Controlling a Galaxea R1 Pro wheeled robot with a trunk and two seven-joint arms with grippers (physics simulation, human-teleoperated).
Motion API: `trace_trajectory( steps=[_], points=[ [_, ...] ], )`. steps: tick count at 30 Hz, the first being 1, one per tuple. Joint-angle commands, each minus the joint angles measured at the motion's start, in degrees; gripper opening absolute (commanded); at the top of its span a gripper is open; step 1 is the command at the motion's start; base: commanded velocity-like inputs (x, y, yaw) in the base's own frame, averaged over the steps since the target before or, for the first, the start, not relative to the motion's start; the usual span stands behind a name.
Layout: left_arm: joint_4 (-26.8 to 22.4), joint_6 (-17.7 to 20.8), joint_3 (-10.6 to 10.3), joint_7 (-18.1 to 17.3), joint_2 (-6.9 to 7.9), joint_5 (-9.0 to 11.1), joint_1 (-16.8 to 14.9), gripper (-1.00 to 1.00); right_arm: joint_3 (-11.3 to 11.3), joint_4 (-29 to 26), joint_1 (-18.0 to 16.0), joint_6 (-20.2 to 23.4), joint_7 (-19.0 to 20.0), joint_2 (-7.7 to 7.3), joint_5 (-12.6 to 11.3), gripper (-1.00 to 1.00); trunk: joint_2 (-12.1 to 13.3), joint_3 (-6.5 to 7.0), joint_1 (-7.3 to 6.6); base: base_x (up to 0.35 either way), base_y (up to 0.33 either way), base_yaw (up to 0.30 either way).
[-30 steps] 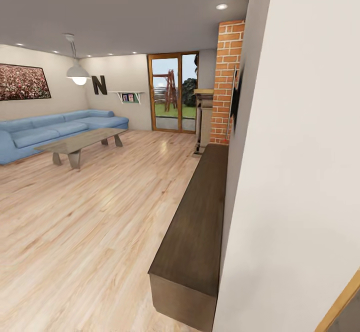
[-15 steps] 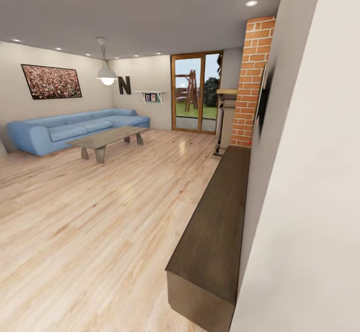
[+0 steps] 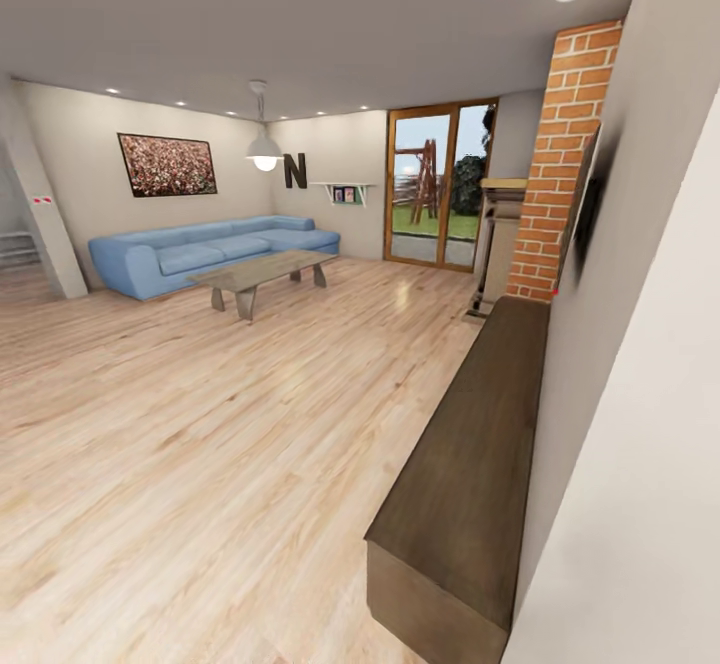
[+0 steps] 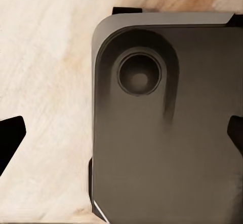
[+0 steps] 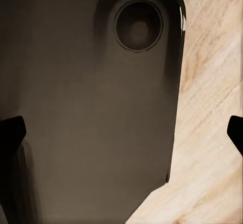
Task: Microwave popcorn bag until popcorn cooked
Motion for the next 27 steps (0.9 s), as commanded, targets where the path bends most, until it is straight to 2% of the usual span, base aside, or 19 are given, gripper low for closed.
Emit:
trace_trajectory(
  steps=[1,27],
  points=[
    [-0.06,-0.03,-0.06,0.01,0.04,0.32,0.01,1.00,0.02,0.00,0.00,-0.12,-0.01,-0.01,0.01,1.00,-0.02,-0.04,0.00,0.000,0.000,0.277],
    [-0.06,-0.03,-0.09,0.01,0.04,0.39,0.01,1.00,-0.03,0.00,0.00,-0.12,-0.01,0.06,0.01,1.00,-0.02,-0.04,0.00,0.000,0.000,0.277]
  ],
)
